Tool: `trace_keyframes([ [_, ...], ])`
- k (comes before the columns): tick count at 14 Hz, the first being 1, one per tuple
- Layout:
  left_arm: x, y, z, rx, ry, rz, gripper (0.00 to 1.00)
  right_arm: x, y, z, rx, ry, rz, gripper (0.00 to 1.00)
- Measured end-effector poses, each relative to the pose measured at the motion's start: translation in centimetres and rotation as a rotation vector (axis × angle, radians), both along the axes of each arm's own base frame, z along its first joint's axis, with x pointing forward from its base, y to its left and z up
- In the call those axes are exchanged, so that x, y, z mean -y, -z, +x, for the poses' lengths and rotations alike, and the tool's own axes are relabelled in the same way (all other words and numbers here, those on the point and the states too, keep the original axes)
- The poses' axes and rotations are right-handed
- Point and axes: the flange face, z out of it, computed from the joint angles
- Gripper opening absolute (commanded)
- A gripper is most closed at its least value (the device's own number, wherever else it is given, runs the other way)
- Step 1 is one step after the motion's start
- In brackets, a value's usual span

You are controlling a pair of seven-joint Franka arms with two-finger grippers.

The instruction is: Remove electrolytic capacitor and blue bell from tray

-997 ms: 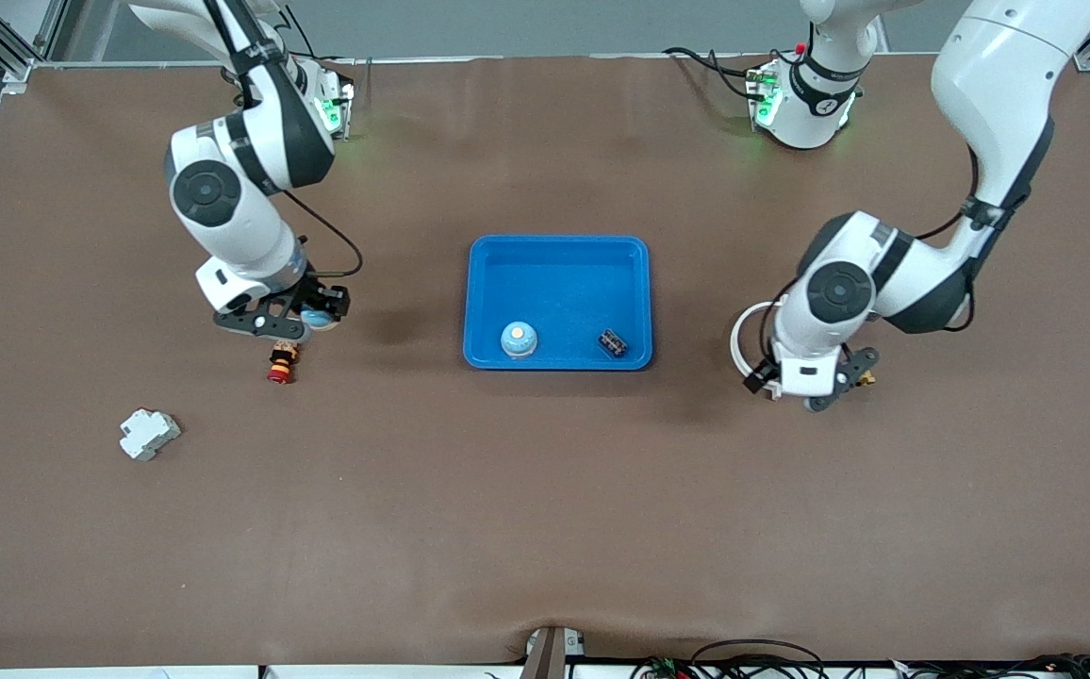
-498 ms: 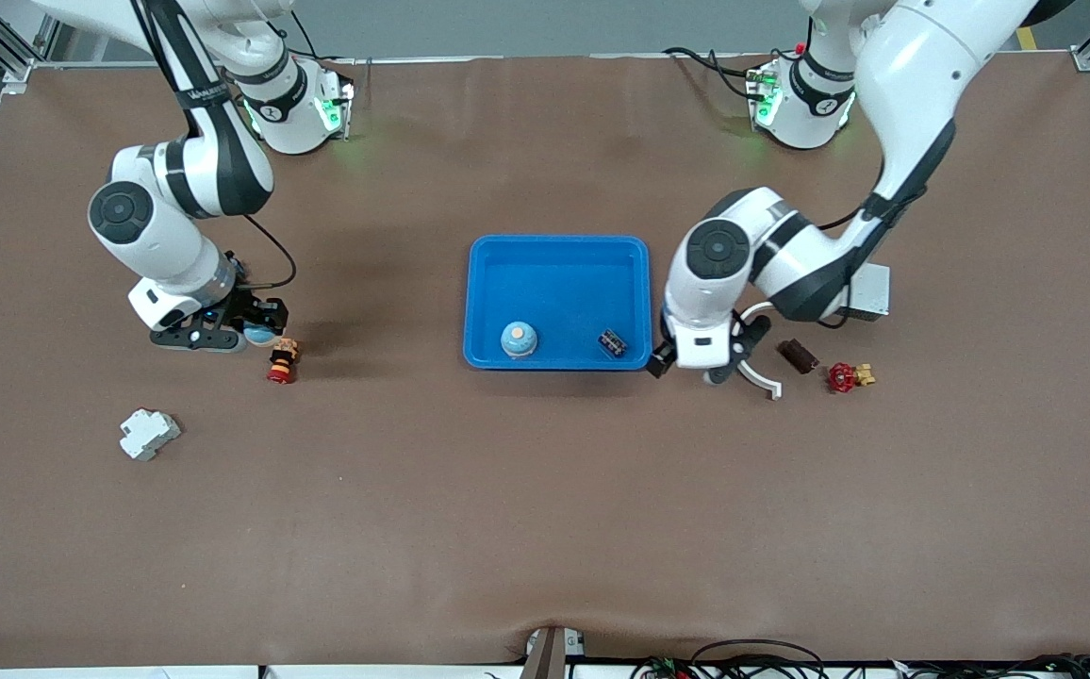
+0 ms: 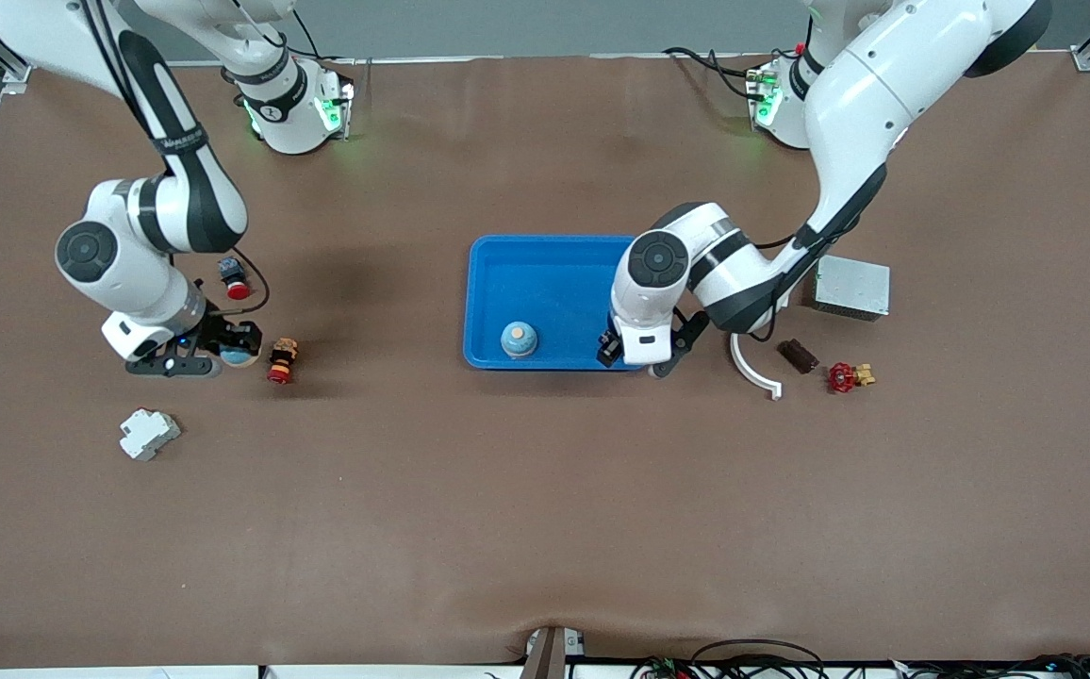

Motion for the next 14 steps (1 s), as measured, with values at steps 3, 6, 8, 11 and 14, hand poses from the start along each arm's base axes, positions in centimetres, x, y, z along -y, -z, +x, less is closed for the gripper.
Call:
trace_keyframes([
  [3, 1.1, 1.3, -0.9, 0.004, 0.004, 0.011, 0.83, 2.5, 1.6, 2.8, 0.001, -0.033, 0.003, 0.0],
  [6, 1.4, 2.4, -1.5, -0.004, -0.005, 0.028, 0.79, 4.0, 3.3, 4.7, -0.001, -0.059, 0.006, 0.0],
  [8, 1.4, 2.8, -1.6, -0.013, -0.018, 0.031, 0.75, 4.2, 4.5, 5.6, -0.005, -0.065, 0.008, 0.0],
  [11, 1.7, 3.1, -2.0, -0.019, -0.028, 0.034, 0.41, 4.6, 6.3, 6.5, -0.002, -0.06, 0.011, 0.0],
  [14, 1.9, 3.1, -2.1, -0.018, -0.026, 0.034, 0.0, 4.9, 7.1, 6.9, 0.0, -0.057, 0.012, 0.61],
])
